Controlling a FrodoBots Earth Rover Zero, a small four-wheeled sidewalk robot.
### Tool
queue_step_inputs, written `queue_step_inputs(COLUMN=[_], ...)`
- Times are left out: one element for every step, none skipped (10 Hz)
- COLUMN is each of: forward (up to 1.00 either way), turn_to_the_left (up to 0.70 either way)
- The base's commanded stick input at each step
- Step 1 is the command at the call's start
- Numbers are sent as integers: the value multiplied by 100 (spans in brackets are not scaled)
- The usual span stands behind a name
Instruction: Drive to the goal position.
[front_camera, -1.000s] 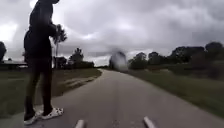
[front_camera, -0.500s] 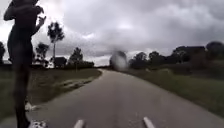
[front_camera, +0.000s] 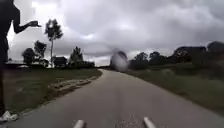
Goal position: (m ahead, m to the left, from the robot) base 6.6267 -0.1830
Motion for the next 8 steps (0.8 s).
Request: queue_step_inputs(forward=[70, 70, 70, 70, 70, 70, 70, 70], turn_to_the_left=[0, 0, 0, 0, 0, 0, 0, 0])
